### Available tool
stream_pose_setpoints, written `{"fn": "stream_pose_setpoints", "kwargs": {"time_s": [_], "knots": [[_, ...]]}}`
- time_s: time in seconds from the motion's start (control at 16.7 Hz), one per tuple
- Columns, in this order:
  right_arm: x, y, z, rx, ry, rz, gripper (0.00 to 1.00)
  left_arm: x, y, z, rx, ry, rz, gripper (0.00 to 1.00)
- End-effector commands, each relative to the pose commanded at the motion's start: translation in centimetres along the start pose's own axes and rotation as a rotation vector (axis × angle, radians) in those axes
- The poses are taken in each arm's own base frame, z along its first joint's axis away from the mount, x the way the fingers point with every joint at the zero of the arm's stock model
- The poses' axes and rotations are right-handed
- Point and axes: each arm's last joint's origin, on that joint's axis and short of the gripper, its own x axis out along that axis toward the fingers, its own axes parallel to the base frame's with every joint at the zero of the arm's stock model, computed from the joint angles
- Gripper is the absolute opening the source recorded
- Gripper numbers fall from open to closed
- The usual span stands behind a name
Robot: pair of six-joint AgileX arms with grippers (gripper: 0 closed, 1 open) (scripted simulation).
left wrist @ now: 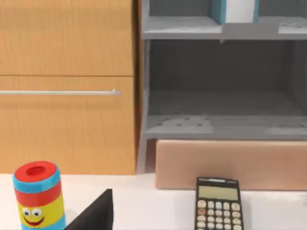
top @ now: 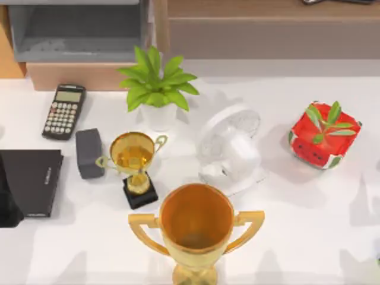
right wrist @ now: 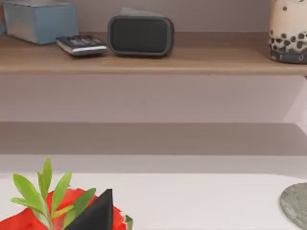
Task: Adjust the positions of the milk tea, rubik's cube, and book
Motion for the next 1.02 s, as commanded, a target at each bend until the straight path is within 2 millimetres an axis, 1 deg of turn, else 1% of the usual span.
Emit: {"fn": "stream_pose_setpoints", "kwargs": {"time_s": [0.12, 0.24, 0.42, 0.6, 0.66, 0.78, 0.9, 1.02], "knots": [[0.0, 0.0, 0.0, 0.000, 0.000, 0.000, 1.00, 0.0, 0.0, 0.0, 0.000, 0.000, 0.000, 1.00], [0.1, -0.1, 0.7, -0.001, -0.009, -0.001, 1.00, 0.0, 0.0, 0.0, 0.000, 0.000, 0.000, 1.00], [0.6, -0.3, 3.2, -0.004, -0.033, -0.003, 1.00, 0.0, 0.0, 0.0, 0.000, 0.000, 0.000, 1.00], [2.4, -0.8, 6.6, -0.009, -0.047, -0.007, 1.00, 0.0, 0.0, 0.0, 0.000, 0.000, 0.000, 1.00], [3.3, -1.1, 7.8, -0.011, -0.048, -0.008, 1.00, 0.0, 0.0, 0.0, 0.000, 0.000, 0.000, 1.00], [6.0, -1.9, 10.0, -0.015, -0.048, -0.011, 1.00, 0.0, 0.0, 0.0, 0.000, 0.000, 0.000, 1.00], [9.3, -3.1, 11.5, -0.018, -0.044, -0.013, 1.00, 0.0, 0.0, 0.0, 0.000, 0.000, 0.000, 1.00], [13.2, -4.7, 12.3, -0.020, -0.037, -0.014, 1.00, 0.0, 0.0, 0.0, 0.000, 0.000, 0.000, 1.00]]}}
